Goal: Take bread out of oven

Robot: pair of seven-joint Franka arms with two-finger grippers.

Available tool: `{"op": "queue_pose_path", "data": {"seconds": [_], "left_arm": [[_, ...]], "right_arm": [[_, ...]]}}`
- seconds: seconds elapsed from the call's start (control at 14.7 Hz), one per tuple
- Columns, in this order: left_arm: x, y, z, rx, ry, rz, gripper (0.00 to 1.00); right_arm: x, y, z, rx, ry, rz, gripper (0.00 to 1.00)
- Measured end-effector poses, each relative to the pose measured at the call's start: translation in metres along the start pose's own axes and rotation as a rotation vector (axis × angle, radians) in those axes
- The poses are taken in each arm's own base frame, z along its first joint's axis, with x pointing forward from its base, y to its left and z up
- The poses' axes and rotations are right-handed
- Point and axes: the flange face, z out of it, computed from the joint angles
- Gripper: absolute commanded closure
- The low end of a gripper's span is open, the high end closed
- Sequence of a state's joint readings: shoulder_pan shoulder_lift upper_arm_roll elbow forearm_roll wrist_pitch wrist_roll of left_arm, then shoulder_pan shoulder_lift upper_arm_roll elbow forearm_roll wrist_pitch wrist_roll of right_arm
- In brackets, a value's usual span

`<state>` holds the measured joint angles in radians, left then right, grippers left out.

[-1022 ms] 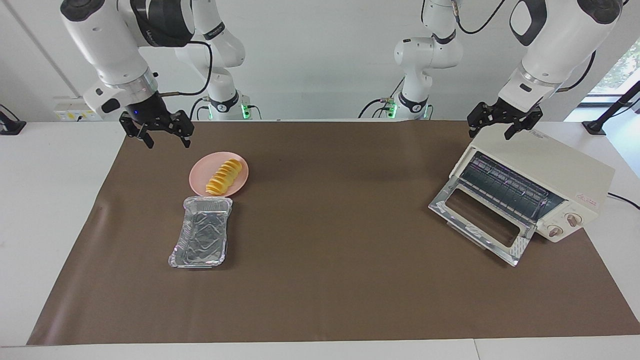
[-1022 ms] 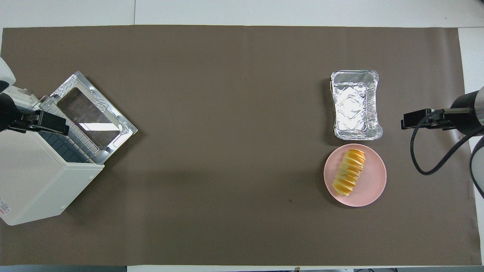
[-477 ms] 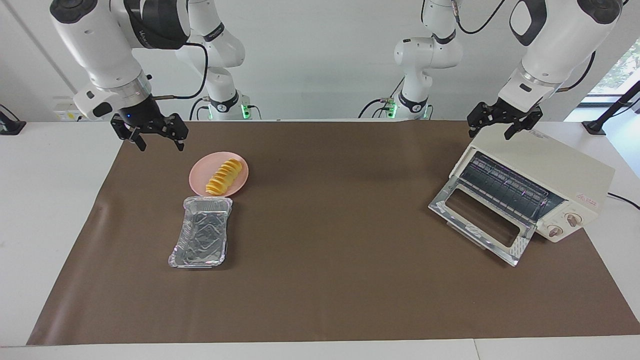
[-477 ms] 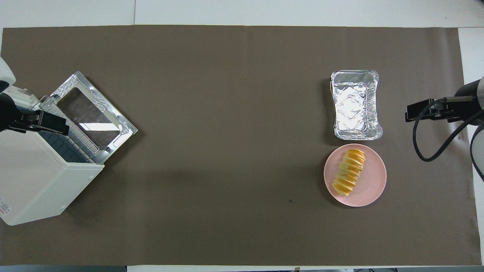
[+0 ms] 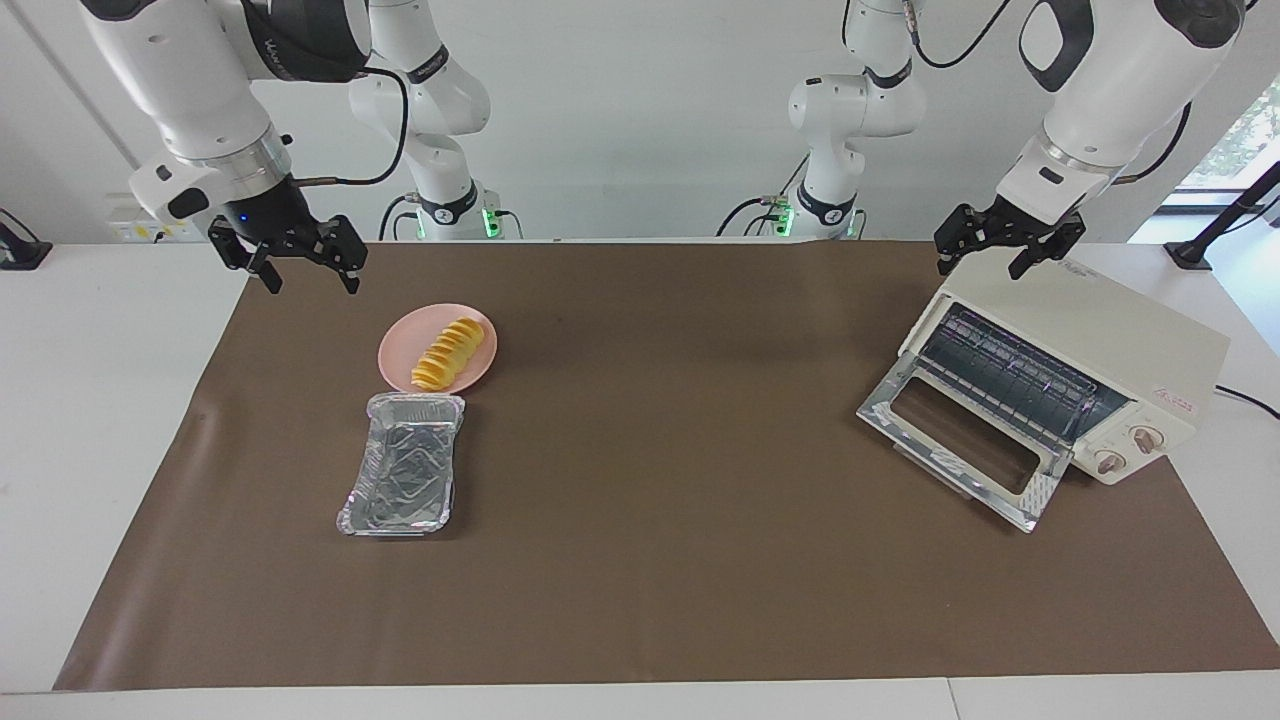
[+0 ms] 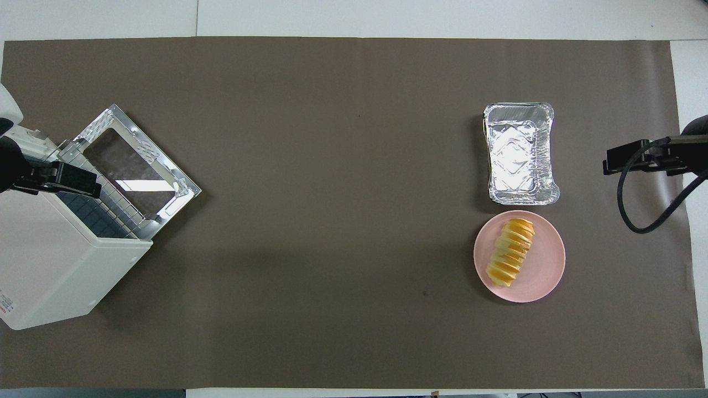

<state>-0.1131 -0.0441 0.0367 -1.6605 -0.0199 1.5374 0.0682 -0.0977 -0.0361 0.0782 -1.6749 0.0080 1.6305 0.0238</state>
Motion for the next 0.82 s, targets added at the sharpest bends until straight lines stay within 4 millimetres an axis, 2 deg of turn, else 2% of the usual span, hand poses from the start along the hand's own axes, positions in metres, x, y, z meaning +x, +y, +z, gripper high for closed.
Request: {"op": "queue_pose_path", "data": {"seconds": [0.48, 0.82], "left_arm": [[0.0, 0.0, 0.0, 0.0, 0.0, 0.0, 0.0], [0.0, 0.0, 0.0, 0.0, 0.0, 0.0, 0.0]], "right_arm": [[-0.005, 0.014, -0.002, -0.003, -0.053, 0.024, 0.0], [-0.005, 0.014, -0.002, -0.003, -0.055, 0.024, 0.0]]}}
